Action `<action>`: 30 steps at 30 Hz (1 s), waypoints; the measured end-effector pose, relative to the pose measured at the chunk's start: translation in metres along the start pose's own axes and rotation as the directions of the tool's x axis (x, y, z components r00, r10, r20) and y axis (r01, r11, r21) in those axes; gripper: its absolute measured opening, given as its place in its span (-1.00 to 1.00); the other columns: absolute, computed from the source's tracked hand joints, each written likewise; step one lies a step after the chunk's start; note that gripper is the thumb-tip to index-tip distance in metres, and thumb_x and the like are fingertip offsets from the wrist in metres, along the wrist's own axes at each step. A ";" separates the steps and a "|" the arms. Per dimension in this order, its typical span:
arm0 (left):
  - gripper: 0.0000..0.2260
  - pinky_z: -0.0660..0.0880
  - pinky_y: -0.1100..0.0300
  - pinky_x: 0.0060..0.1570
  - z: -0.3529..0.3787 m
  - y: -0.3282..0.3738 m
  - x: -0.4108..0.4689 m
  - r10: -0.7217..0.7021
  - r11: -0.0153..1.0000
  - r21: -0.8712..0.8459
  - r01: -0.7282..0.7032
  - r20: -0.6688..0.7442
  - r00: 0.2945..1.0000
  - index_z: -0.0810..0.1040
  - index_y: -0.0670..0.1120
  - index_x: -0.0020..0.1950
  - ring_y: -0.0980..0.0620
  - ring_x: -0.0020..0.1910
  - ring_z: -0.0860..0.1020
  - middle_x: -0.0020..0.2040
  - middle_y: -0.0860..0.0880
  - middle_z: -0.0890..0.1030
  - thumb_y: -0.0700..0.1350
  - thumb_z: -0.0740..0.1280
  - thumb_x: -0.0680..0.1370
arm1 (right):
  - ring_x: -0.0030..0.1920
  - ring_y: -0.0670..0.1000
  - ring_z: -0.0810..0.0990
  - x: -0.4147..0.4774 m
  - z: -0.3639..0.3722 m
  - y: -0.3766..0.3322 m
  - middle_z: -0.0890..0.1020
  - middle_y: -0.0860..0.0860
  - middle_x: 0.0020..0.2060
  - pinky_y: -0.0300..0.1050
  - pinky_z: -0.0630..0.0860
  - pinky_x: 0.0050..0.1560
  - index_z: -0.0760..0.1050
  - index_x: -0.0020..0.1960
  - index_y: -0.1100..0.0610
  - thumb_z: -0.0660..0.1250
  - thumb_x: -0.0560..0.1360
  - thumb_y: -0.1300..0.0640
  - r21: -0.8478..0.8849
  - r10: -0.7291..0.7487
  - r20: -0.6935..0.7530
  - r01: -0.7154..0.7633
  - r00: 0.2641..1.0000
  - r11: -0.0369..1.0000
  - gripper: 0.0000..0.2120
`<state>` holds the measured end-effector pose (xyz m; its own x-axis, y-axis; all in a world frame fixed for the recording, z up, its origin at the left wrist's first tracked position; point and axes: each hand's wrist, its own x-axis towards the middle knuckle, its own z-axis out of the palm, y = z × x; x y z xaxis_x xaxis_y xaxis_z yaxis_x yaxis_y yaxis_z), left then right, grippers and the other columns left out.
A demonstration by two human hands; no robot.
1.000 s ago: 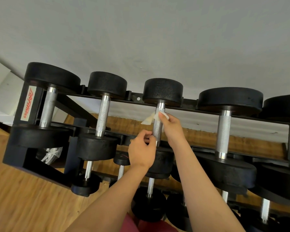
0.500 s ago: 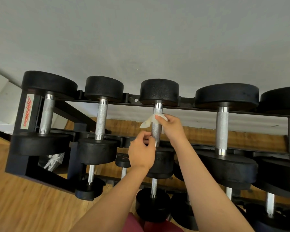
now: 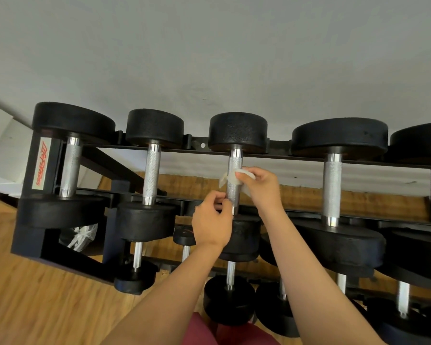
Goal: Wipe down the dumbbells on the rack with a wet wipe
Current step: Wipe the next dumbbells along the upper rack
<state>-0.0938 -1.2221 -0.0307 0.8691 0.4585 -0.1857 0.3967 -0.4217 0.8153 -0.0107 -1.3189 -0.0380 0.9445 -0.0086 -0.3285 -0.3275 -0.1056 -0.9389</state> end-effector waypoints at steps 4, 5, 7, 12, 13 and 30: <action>-0.90 0.42 0.38 -0.22 -0.001 0.001 0.000 0.004 1.000 0.006 -0.004 0.006 1.000 0.57 0.03 0.04 0.22 -0.19 0.56 -0.21 0.17 0.58 -0.11 0.28 0.59 | -0.09 -0.10 0.59 0.000 -0.005 0.001 0.63 -0.09 -0.18 -0.42 0.47 -0.21 0.62 -0.04 0.09 0.41 0.50 0.18 -0.009 0.002 -0.036 -0.003 0.999 1.000 -0.95; -0.89 0.43 0.37 -0.21 -0.001 0.001 0.000 0.004 1.000 0.004 -0.004 0.007 1.000 0.58 0.03 0.04 0.21 -0.19 0.56 -0.21 0.17 0.59 -0.11 0.28 0.59 | -0.11 -0.12 0.59 0.001 -0.003 -0.003 0.63 -0.08 -0.17 -0.41 0.45 -0.23 0.63 -0.02 0.11 0.41 0.50 0.14 -0.035 0.011 -0.005 -0.011 1.000 0.999 -0.92; -0.89 0.44 0.33 -0.20 -0.001 0.001 0.000 0.000 1.000 -0.001 0.000 0.010 1.000 0.57 0.03 0.05 0.20 -0.19 0.56 -0.21 0.16 0.59 -0.11 0.28 0.58 | -0.16 -0.17 0.56 0.004 0.001 -0.014 0.62 -0.08 -0.17 -0.40 0.42 -0.29 0.62 0.04 0.15 0.41 0.51 0.10 -0.078 0.036 0.067 -0.031 0.997 0.996 -0.84; -0.90 0.39 0.39 -0.25 -0.001 0.002 -0.001 0.000 1.000 -0.002 0.000 0.010 1.000 0.56 0.05 0.02 0.22 -0.23 0.54 -0.24 0.17 0.57 -0.12 0.28 0.59 | -0.16 -0.15 0.55 0.006 -0.004 -0.011 0.63 -0.07 -0.18 -0.30 0.45 -0.18 0.62 -0.05 0.14 0.42 0.50 0.13 -0.070 0.066 0.039 -0.063 0.997 0.996 -0.92; -0.90 0.38 0.41 -0.26 -0.001 0.002 -0.001 0.001 1.000 -0.001 -0.001 0.006 1.000 0.57 0.04 0.03 0.23 -0.24 0.54 -0.24 0.17 0.56 -0.12 0.28 0.59 | -0.14 -0.14 0.56 0.005 -0.007 -0.007 0.64 -0.04 -0.17 -0.30 0.46 -0.16 0.64 -0.05 0.15 0.42 0.50 0.14 -0.086 0.048 0.010 -0.047 0.999 0.995 -0.92; -0.91 0.43 0.33 -0.23 -0.001 -0.001 0.000 0.014 1.000 -0.007 -0.014 0.005 1.000 0.56 0.04 0.00 0.19 -0.24 0.54 -0.25 0.15 0.57 -0.12 0.28 0.58 | -0.12 -0.09 0.56 -0.012 -0.019 -0.009 0.62 -0.07 -0.19 -0.30 0.42 -0.21 0.63 -0.09 0.09 0.40 0.52 0.15 -0.163 -0.048 -0.117 0.029 0.992 0.986 -0.96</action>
<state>-0.0945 -1.2213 -0.0309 0.8759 0.4488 -0.1770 0.3825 -0.4226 0.8216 -0.0183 -1.3364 -0.0242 0.9558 -0.1199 -0.2683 -0.2913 -0.2665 -0.9188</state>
